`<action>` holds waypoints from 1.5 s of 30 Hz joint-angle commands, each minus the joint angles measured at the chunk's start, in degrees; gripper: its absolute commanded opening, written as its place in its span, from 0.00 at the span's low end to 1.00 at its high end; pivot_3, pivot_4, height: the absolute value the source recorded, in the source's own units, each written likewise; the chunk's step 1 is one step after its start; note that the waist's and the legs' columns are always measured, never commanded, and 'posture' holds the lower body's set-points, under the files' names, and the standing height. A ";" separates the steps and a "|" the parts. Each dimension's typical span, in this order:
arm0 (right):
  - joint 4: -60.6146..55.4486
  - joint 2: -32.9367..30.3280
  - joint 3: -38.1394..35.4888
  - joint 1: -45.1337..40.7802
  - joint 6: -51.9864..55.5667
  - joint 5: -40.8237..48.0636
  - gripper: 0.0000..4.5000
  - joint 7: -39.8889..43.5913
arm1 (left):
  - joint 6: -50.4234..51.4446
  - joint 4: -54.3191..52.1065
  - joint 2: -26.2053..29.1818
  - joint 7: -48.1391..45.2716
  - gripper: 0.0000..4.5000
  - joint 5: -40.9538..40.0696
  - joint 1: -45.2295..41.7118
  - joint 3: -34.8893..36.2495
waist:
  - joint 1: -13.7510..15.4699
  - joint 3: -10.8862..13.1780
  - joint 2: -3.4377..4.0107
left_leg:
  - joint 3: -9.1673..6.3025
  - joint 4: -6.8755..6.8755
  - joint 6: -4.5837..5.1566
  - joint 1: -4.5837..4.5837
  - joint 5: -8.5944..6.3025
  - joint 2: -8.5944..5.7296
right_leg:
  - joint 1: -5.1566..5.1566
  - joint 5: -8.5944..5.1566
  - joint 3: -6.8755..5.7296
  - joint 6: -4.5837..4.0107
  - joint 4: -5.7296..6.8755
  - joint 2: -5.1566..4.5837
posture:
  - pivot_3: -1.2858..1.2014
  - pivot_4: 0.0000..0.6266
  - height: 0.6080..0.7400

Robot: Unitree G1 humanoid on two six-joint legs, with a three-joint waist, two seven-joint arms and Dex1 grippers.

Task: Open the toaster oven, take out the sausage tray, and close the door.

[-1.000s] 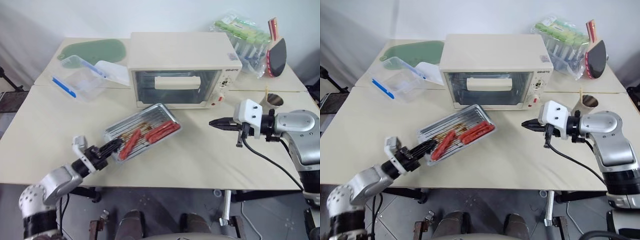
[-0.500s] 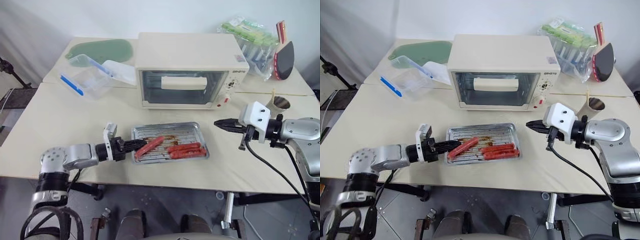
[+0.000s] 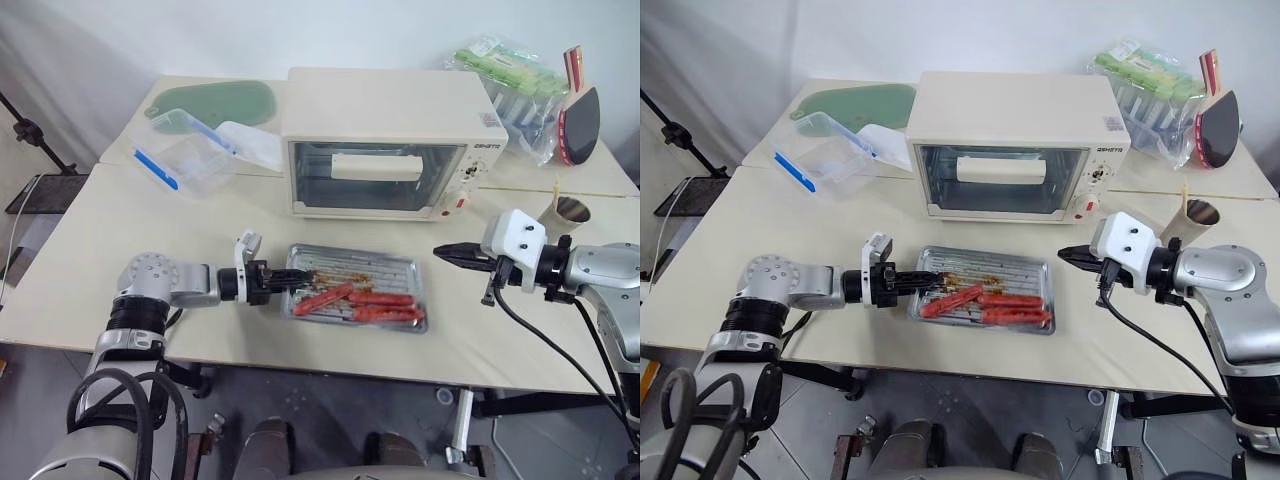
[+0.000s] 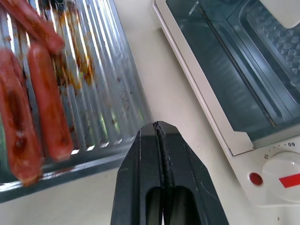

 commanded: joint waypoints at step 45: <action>11.47 -2.07 0.74 -4.71 -4.97 4.57 0.99 12.32 | -71.74 -26.84 24.54 -51.75 1.00 34.02 32.49 13.40 | -4.21 0.34 -0.21 | 0.39 -0.32 -0.03 -0.12 -0.17 0.26 | -0.41 0.00 0.13 0.00 0.00 0.14 | 0.52 0.24 1.00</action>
